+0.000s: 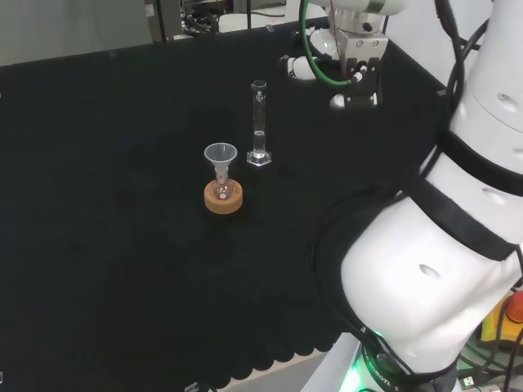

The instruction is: Pick up the graduated cylinder.

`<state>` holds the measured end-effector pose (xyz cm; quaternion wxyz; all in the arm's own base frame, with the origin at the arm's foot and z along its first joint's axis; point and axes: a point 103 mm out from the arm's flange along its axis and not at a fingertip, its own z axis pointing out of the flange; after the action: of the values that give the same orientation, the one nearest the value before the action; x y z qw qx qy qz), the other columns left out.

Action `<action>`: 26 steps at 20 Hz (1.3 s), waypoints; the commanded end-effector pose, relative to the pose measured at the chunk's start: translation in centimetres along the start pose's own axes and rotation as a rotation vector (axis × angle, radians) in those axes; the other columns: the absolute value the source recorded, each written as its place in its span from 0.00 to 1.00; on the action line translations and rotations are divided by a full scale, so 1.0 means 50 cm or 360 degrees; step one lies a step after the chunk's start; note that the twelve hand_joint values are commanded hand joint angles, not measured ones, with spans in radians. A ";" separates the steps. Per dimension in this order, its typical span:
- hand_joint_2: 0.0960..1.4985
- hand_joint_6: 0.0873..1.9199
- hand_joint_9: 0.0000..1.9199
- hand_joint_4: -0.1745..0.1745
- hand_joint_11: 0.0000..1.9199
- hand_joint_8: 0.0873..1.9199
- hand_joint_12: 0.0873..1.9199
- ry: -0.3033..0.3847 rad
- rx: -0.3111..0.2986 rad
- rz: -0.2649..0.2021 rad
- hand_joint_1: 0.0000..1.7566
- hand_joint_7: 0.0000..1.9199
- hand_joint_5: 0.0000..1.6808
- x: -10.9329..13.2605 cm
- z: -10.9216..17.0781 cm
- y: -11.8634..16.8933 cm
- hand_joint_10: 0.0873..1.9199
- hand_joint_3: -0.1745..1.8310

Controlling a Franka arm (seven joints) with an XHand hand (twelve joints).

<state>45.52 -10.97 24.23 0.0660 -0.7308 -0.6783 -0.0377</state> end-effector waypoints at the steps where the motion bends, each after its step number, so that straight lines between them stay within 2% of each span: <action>1: 0.77 0.00 0.24 0.42 0.14 0.32 0.70 0.0418 0.0038 -0.0168 0.18 0.09 0.18 0.040 0.201 0.004 0.32 0.08; 6: 0.76 0.00 0.25 0.42 0.15 0.32 0.69 0.0503 0.0026 -0.0194 0.21 0.10 0.19 0.045 0.226 0.007 0.32 0.08; 10: 0.75 0.00 0.25 0.42 0.15 0.32 0.69 0.0525 0.0036 -0.0214 0.23 0.10 0.19 0.050 0.240 0.011 0.32 0.07; 14: 0.74 0.00 0.27 0.41 0.15 0.33 0.69 0.0593 0.0006 -0.0221 0.26 0.11 0.20 0.051 0.253 0.013 0.32 0.07; 21: 0.69 0.00 0.30 0.41 0.17 0.33 0.69 0.0723 -0.0065 -0.0249 0.38 0.13 0.23 0.039 0.268 0.014 0.30 0.04; 26: 0.65 0.00 0.29 0.43 0.17 0.33 0.68 0.0854 -0.0046 -0.0247 0.45 0.13 0.20 0.030 0.286 0.024 0.29 0.03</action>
<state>45.88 -6.65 11.81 0.2064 -0.6537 -0.6983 -0.2059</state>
